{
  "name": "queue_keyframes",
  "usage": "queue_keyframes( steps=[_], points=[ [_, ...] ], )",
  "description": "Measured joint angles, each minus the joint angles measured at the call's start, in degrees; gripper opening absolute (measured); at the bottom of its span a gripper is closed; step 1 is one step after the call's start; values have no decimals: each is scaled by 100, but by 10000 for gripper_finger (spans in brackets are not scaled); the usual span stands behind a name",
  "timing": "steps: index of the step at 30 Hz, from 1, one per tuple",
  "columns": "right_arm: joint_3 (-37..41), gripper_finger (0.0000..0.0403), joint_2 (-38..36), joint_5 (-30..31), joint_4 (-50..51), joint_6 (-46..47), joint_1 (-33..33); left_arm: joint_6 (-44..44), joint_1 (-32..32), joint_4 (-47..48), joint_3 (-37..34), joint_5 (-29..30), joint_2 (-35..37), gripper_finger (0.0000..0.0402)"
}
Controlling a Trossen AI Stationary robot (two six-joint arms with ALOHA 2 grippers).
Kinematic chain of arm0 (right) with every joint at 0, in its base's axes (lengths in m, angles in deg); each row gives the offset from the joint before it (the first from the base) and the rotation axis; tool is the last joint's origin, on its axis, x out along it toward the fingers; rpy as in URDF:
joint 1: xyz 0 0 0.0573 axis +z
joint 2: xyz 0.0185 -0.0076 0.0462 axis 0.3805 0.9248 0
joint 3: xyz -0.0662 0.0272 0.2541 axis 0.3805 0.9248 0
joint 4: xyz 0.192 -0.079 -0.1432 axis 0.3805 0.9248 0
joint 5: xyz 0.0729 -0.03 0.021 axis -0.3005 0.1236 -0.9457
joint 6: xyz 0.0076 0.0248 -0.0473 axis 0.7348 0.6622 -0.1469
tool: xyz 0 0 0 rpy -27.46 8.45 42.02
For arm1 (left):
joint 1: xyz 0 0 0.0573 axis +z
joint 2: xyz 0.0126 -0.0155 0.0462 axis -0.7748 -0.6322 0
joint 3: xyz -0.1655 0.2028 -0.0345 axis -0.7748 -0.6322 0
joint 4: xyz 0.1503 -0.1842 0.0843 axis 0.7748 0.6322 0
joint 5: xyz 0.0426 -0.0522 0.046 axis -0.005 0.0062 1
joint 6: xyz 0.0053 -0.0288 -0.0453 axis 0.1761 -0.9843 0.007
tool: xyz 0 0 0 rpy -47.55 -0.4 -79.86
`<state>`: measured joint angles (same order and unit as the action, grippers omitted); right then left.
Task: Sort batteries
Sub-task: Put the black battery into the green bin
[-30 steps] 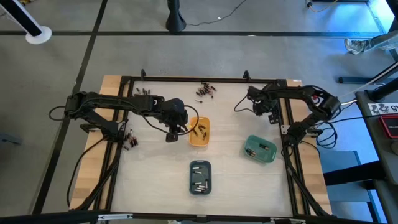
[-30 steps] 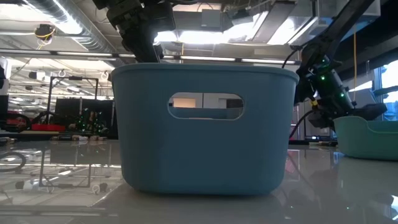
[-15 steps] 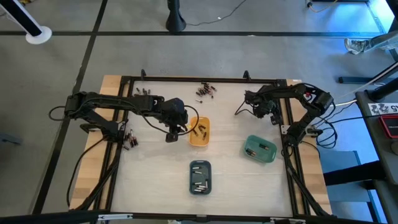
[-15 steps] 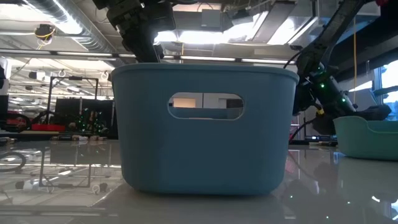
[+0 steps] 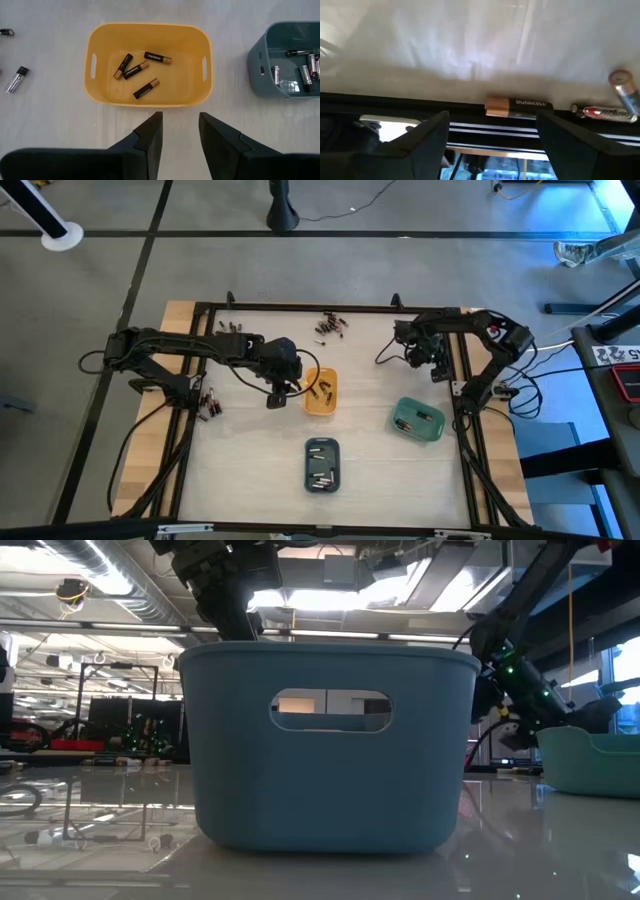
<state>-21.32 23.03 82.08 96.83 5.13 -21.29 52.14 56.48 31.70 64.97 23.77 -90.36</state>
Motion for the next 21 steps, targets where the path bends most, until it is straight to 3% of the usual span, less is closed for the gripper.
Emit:
queue_keyframes(
  steps=[14,21],
  points=[
    [-9,298,271,254,-232,191,-62,166,-4,-4,0,1,0,116],
    [-310,298,59,-92,-52,338,51,165,-2,0,0,2,0,116]
  ],
)
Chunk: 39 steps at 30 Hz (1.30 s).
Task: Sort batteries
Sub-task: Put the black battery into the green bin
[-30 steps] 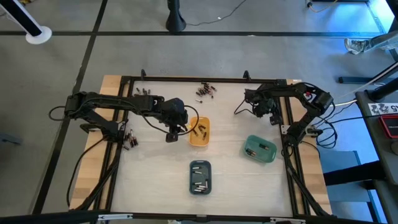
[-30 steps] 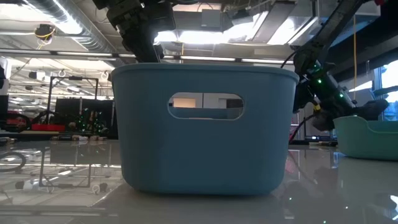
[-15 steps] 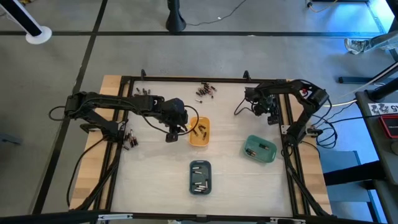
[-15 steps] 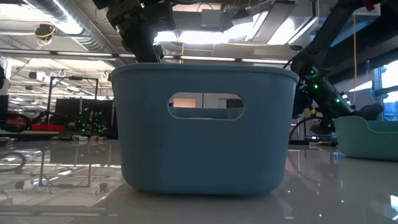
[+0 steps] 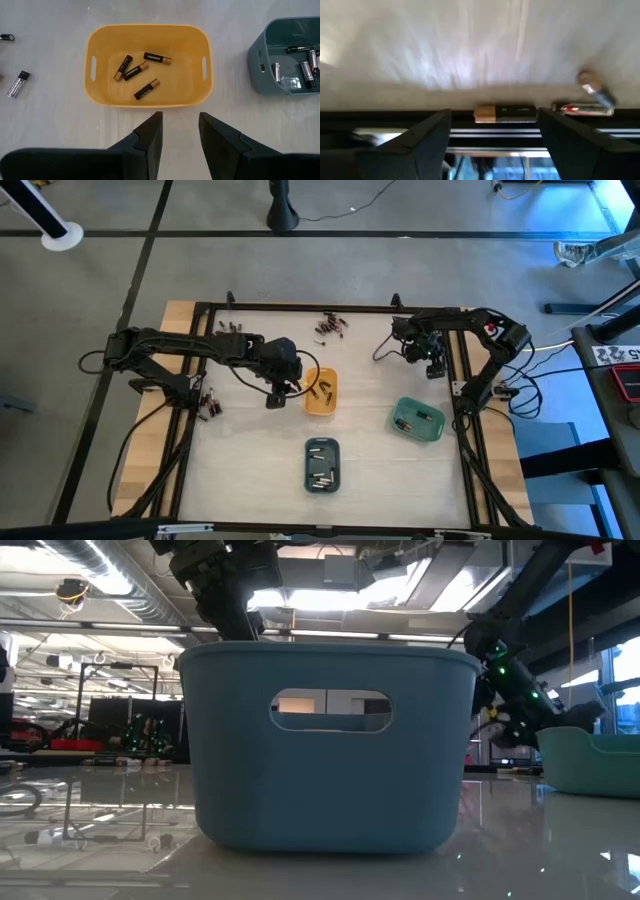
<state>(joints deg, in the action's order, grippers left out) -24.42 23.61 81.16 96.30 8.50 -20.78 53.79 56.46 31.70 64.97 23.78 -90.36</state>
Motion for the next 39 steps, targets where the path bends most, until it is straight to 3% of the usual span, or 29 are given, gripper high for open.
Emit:
queue_keyframes(
  steps=[30,39],
  points=[
    [-58,282,310,-101,-288,172,-152,-7,0,-2,0,-1,0,116],
    [85,277,309,-92,-371,-226,-145,-20,-4,2,0,-2,0,116]
  ],
)
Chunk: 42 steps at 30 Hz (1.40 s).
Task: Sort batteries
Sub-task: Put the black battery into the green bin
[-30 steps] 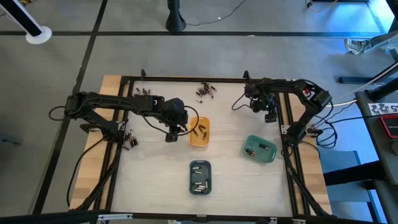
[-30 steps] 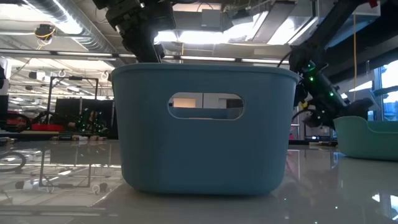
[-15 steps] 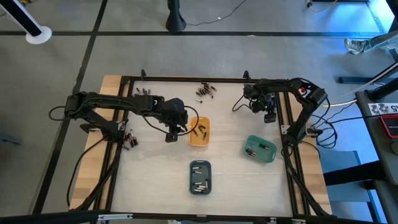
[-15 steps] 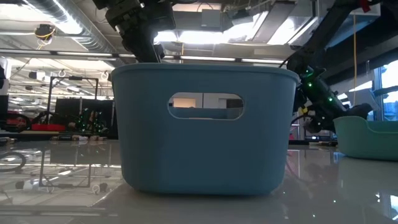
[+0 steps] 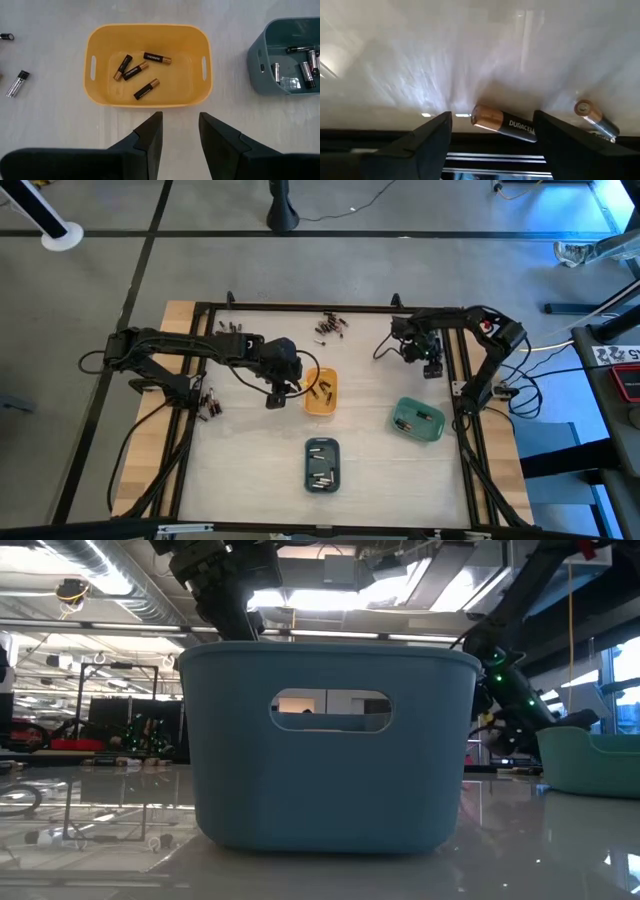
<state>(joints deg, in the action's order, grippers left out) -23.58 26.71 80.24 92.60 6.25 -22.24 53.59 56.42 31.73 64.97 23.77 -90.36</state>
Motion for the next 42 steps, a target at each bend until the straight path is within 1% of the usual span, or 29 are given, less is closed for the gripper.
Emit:
queue_keyframes(
  steps=[7,11,14,22,23,27,29,32,34,39,40,42],
  points=[
    [238,247,-10,443,-191,-550,295,12,0,4,0,0,0,116],
    [251,214,-5,549,-343,-704,502,13,2,2,0,0,0,116],
    [258,175,1,674,-452,-800,568,12,0,3,0,1,0,116],
    [244,51,-6,699,-539,-872,560,-39,2,3,0,0,0,116],
    [239,43,-8,675,-532,-872,560,-39,1,2,0,1,0,116],
    [194,43,-5,552,-499,-830,623,-67,2,1,0,1,0,116],
    [88,43,5,397,-452,-728,717,-87,2,0,0,0,0,116],
    [-196,43,12,-54,-381,-502,914,-115,4,-2,0,2,0,116],
    [-453,43,12,-523,-307,-283,1052,-134,4,0,0,1,0,116],
    [-1138,43,14,-2013,190,377,1339,-240,4,0,0,0,0,116],
    [-1284,43,14,-2201,267,536,1395,-242,4,0,0,0,0,116],
    [-1553,43,14,-2380,417,812,1511,-260,4,0,0,0,0,116]
  ],
)
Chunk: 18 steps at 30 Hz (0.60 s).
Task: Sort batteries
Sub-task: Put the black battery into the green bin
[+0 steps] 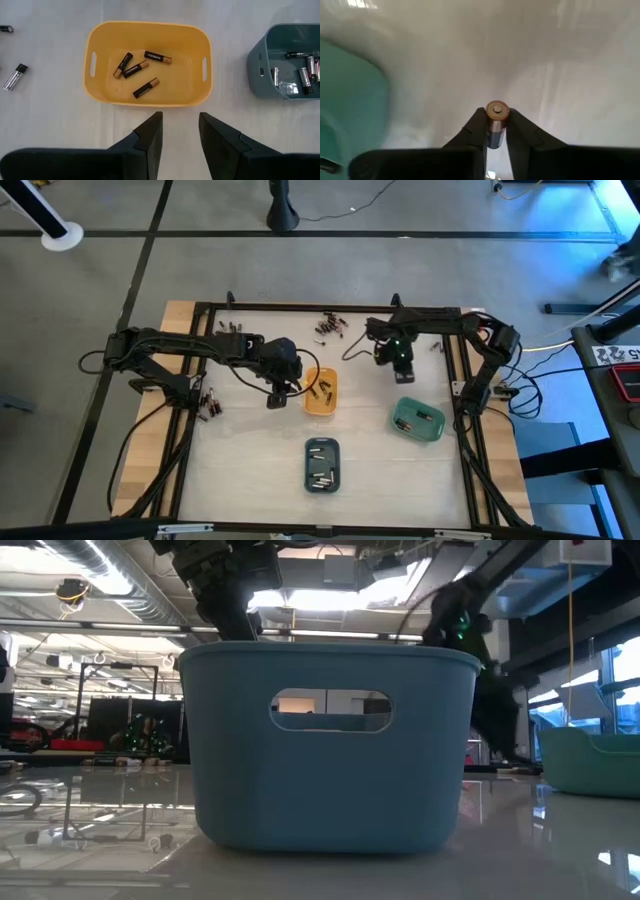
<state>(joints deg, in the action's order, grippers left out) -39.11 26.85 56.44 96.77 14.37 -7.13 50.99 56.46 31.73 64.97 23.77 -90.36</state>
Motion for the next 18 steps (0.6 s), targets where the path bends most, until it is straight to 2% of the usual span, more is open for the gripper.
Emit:
queue_keyframes(
  steps=[6,9,13,18],
  points=[
    [-717,43,-337,20,371,636,388,-156,0,4,0,0,0,116],
    [-810,43,-786,-285,718,1165,659,-250,0,50,0,0,0,116],
    [-584,43,-1545,-792,775,2077,1234,-297,0,90,0,0,0,116],
    [79,43,-2210,-796,536,3145,2191,-284,29,81,0,0,0,116]
  ],
)
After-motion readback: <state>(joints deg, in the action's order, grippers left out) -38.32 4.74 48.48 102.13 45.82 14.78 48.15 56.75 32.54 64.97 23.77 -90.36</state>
